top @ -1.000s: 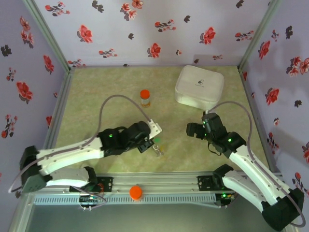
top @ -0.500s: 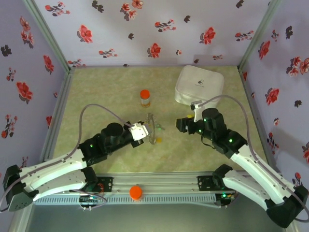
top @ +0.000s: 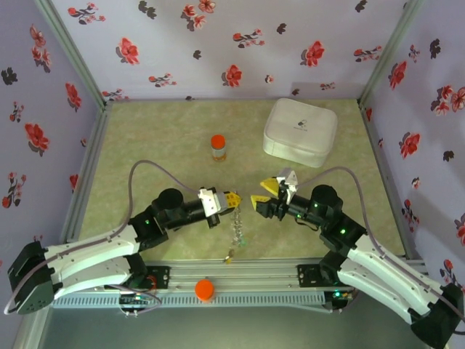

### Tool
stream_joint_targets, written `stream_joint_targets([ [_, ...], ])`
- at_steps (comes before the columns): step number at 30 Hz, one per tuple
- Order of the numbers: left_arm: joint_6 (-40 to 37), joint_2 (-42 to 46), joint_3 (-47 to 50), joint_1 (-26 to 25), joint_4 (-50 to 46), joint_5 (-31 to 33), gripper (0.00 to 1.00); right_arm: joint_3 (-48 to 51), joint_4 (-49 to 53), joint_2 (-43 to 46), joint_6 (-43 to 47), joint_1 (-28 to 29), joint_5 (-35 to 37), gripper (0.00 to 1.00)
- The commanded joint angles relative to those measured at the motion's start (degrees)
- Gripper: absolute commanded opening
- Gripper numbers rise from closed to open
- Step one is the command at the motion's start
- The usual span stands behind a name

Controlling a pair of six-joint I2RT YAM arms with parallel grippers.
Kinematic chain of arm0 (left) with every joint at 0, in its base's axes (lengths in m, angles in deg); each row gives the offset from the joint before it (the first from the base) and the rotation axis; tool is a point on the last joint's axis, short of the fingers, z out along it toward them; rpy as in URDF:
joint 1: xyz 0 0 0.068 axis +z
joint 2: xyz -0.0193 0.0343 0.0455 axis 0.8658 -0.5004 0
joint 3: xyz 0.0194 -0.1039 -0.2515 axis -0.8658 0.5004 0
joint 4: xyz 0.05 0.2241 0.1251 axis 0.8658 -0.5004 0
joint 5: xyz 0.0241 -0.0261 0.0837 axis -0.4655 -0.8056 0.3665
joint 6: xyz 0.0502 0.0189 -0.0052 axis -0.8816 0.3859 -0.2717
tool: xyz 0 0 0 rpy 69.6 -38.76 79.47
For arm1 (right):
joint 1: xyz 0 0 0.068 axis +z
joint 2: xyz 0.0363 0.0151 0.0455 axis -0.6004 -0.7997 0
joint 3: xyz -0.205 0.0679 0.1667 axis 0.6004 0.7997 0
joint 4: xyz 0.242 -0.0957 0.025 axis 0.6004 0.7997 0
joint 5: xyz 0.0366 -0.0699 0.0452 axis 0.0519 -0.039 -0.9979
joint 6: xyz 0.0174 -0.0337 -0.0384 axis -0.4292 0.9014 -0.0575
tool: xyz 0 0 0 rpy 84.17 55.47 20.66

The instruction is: Put the keys on the keyring

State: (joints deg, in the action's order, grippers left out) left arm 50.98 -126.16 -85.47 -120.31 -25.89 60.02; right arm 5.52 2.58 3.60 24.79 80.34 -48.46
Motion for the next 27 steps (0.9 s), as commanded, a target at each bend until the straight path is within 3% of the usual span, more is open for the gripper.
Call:
stream_joint_targets([
  [1,3.2,-0.6,-1.0,0.8,8.0,-4.5,0.00,1.1,-5.4,1.3,3.0,1.2,-4.2,0.61],
  [6,5.8,-2.9,-1.6,0.8,12.1,-7.3,0.00,1.1,-3.4,2.3,7.0,1.8,-7.3,0.61],
  [14,8.8,-4.8,-2.9,0.9,13.9,-11.8,0.00,0.5,2.1,5.3,13.0,2.0,-7.7,0.48],
  [27,11.6,-6.1,-4.0,1.1,12.7,-16.3,0.00,-1.1,3.6,3.4,12.9,2.6,-12.4,0.35],
])
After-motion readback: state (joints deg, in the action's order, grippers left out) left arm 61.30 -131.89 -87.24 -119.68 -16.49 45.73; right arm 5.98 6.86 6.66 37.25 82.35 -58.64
